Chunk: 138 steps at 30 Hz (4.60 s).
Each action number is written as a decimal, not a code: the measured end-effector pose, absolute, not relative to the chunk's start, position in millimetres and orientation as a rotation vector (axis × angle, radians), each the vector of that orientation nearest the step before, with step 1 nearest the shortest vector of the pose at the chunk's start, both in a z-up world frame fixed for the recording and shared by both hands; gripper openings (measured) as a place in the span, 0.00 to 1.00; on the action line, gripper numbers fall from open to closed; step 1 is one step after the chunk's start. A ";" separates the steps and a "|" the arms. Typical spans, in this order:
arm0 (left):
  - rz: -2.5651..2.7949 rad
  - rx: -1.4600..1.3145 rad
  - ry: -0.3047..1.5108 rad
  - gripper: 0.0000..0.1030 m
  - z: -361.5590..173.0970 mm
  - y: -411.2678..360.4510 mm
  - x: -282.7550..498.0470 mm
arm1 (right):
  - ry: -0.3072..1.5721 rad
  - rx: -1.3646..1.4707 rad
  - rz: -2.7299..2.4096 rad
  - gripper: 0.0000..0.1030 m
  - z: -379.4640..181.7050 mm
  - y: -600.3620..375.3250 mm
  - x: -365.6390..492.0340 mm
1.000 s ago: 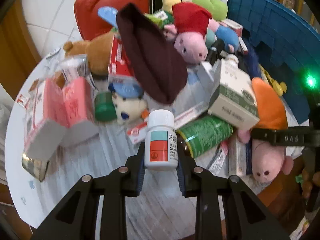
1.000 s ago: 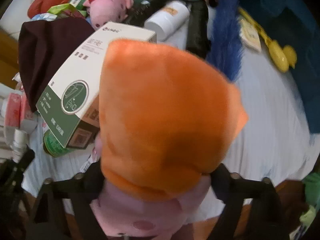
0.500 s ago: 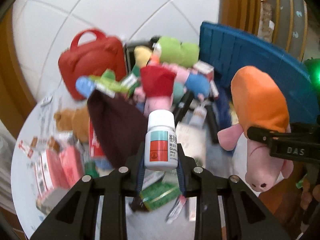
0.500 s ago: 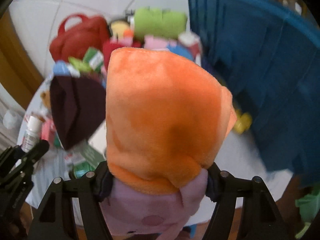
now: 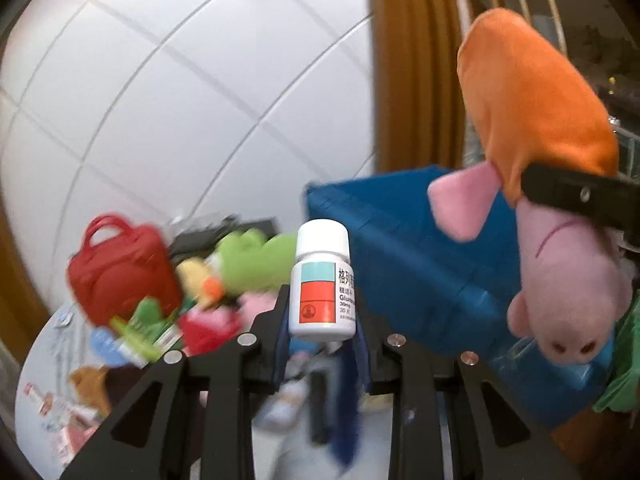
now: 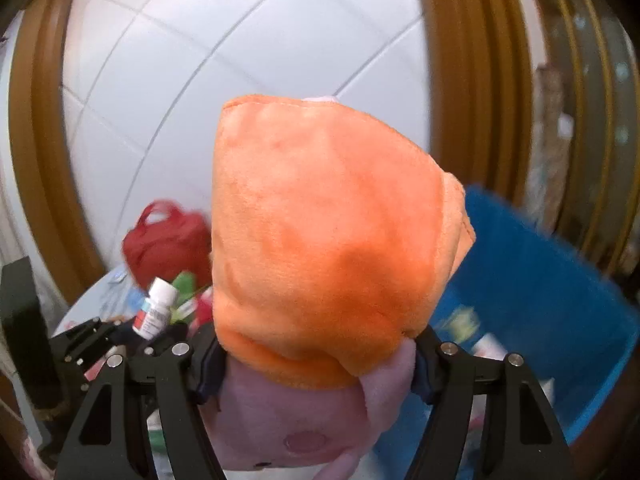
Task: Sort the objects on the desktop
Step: 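Carry the pill bottle and plush pig over the crate and open both tools, then move both tools back over the pile of items, then grasp a white-blue ointment box with the right tool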
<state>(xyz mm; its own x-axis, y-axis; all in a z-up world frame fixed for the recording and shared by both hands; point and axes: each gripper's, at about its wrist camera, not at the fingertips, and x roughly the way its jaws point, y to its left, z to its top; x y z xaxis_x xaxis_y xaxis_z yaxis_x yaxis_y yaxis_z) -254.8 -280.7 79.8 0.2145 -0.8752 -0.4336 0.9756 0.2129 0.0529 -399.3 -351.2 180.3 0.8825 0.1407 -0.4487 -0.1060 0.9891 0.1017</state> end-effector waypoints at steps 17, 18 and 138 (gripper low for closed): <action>-1.463 0.608 0.357 0.26 87.9 -415.6 -444.4 | 0.575 -0.099 -0.085 0.70 154.8 -560.0 -372.4; -1.457 0.635 0.356 0.26 84.8 -419.8 -450.4 | 0.594 -0.108 -0.086 0.70 147.3 -567.1 -370.4; -1.028 0.621 1.079 0.25 -229.0 -139.3 -128.7 | 1.319 -0.090 0.458 0.60 -133.9 -146.8 -390.4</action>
<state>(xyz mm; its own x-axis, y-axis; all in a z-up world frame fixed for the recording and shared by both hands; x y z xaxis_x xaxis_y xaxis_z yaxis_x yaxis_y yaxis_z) -128.7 -139.3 -229.0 0.1107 -0.3676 -0.9234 0.9042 0.4230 -0.0600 -390.4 -146.8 -133.9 0.1748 0.2720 -0.9463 -0.3726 0.9079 0.1921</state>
